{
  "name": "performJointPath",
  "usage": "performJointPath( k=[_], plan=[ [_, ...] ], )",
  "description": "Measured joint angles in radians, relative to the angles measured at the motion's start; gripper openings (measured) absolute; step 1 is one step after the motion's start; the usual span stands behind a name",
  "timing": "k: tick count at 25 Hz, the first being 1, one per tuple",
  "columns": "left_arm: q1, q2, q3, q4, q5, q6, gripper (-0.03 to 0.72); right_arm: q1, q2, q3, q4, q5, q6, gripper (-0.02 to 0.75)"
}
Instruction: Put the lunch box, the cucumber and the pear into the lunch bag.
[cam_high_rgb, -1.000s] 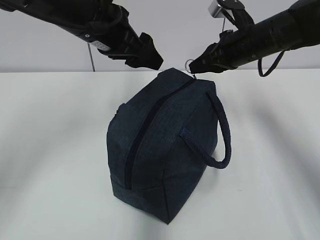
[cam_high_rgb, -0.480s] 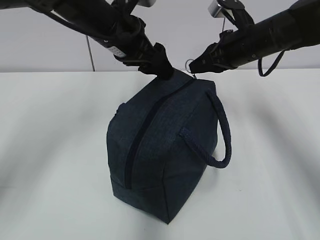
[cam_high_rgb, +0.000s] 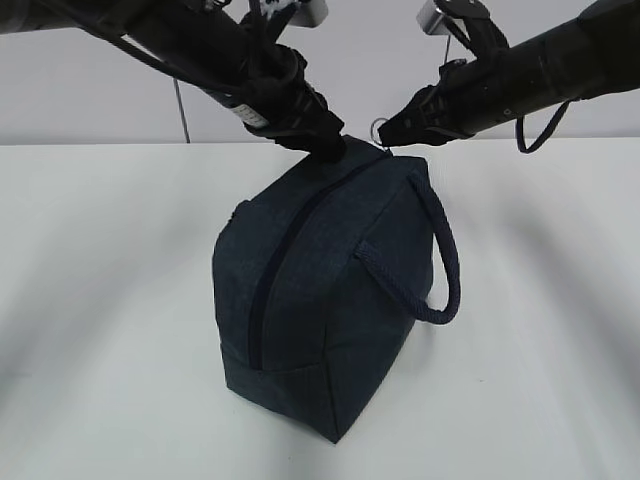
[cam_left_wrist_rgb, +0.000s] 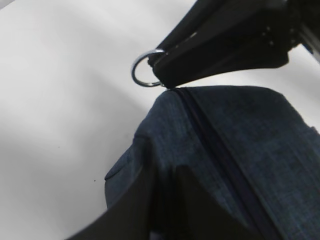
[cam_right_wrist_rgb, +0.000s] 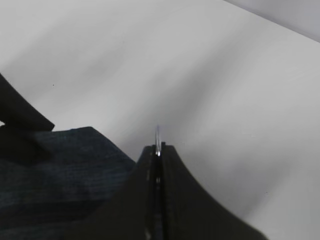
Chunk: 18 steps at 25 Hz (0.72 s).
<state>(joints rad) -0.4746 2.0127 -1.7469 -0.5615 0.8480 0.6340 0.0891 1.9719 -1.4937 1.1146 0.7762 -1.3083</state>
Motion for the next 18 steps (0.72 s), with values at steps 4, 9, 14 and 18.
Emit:
performJointPath(
  k=[4,9,14,18],
  plan=[
    [0.000,0.000,0.000,-0.002,0.009,0.000,0.027,0.000,0.000,0.000,0.002,0.002,-0.002,0.000],
    [0.000,0.000,0.000,-0.004,0.021,0.000,0.025,-0.005,0.000,0.000,0.002,0.006,-0.002,0.000],
    [0.000,-0.021,0.000,0.001,0.036,0.000,0.026,-0.039,0.002,0.000,0.002,0.008,0.002,0.000],
    [0.000,-0.043,0.000,0.003,0.045,0.000,0.025,-0.055,0.006,0.000,0.002,0.024,0.001,0.000]
  ],
)
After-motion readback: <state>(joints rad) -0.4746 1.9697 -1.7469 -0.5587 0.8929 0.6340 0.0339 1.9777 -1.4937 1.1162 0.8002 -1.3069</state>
